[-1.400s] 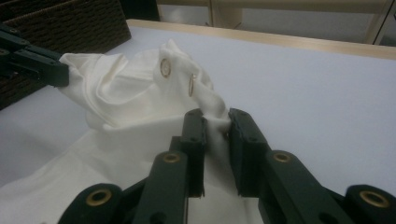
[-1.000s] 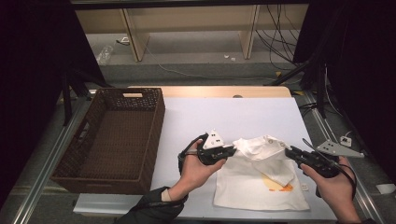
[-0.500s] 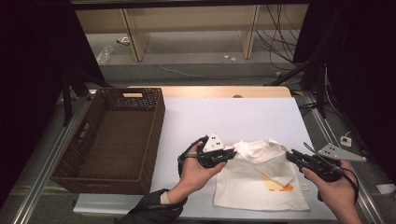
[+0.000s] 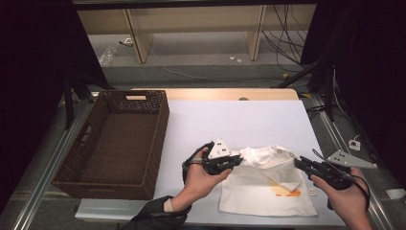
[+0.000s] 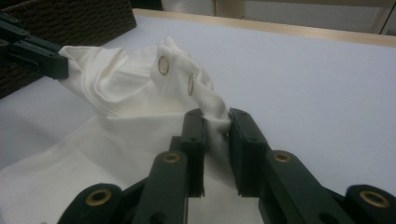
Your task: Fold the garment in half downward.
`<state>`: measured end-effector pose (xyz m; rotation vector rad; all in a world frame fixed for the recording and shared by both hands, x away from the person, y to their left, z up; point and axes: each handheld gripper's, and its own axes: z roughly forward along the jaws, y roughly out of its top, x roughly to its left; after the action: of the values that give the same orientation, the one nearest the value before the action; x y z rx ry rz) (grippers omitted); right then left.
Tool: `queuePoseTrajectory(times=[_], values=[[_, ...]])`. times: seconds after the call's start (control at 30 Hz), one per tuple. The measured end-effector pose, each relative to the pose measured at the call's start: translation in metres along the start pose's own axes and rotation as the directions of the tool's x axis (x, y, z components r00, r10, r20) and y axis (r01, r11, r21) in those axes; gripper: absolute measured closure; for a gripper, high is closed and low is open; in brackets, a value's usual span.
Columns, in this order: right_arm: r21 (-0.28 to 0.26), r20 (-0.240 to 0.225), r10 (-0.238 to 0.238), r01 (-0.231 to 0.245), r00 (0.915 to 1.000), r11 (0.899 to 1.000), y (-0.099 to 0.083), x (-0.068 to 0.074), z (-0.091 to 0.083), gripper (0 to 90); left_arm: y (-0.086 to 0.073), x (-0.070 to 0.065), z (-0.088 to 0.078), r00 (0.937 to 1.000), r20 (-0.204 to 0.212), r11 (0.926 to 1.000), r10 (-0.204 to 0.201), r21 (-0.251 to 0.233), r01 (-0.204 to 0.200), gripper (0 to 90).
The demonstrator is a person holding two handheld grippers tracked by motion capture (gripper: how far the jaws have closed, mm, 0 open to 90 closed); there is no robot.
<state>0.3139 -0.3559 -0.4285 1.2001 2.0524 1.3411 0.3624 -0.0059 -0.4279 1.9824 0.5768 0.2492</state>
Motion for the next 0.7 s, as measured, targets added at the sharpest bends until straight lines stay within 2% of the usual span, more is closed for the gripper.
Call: queuePoseTrajectory(times=[0.7], values=[[0.014, 0.01, 0.003, -0.003, 0.9999, 1.0, -0.0027, -0.0003, -0.0026, 77.2, -0.0021, -0.0068, -0.0007, 0.9998, 0.013, 0.9998, 0.016, 0.01, -0.016, 85.2]])
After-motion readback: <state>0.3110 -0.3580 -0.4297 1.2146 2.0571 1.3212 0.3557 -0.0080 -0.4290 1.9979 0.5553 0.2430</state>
